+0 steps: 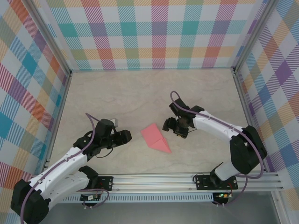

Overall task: Fold a paper plane with a square sheet of paper (pick it up from the middle)
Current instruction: Rotate the paper at the center of the table.

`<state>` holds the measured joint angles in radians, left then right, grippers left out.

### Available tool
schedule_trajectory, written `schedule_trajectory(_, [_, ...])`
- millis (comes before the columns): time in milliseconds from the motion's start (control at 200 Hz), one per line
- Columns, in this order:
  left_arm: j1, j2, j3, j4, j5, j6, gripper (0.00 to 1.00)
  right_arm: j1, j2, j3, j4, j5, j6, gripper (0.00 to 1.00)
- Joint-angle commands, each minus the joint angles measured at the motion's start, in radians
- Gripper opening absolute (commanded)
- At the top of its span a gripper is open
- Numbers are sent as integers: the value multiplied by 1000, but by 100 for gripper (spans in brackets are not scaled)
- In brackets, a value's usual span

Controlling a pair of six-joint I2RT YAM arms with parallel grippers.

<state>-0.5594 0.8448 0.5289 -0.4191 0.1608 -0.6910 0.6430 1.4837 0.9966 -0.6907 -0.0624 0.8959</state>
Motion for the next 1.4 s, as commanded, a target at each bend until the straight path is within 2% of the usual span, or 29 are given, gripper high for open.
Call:
schedule_trajectory(0, [12, -15, -23, -14, 31, 9, 63, 6, -80, -52, -38, 3, 10, 73])
schedule_trajectory(225, [12, -19, -52, 3, 69, 34, 63, 6, -108, -79, -16, -29, -38, 74])
schedule_trajectory(390, [12, -51, -77, -31, 43, 50, 63, 10, -165, -146, 92, -56, -53, 72])
schedule_trajectory(545, [12, -91, -156, 73, 71, 22, 64, 10, -251, -206, 155, -55, -119, 69])
schedule_trajectory(715, [13, -31, -166, 133, 105, 4, 64, 10, -317, -333, 322, -188, -178, 63])
schedule_trajectory(795, [12, -11, -167, 193, 124, -8, 64, 11, -280, -340, 376, -259, -197, 58])
schedule_trajectory(925, [12, 11, -156, 213, 130, -15, 64, 12, -172, -272, 359, -287, -267, 53])
schedule_trajectory(995, [12, 13, -154, 209, 129, -18, 64, 12, -148, -240, 315, -231, -304, 59])
schedule_trajectory(1100, [12, 8, -160, 214, 135, -22, 64, 8, -107, -196, 291, -194, -374, 60])
schedule_trajectory(1235, [12, 9, -164, 216, 143, -27, 64, 8, 7, -131, 287, -218, -417, 60])
schedule_trajectory(1330, [12, 10, -164, 216, 149, -25, 64, 7, 80, -116, 344, -304, -423, 60])
schedule_trajectory(1395, [10, 10, -166, 209, 152, -24, 64, 8, 128, -96, 343, -294, -428, 60])
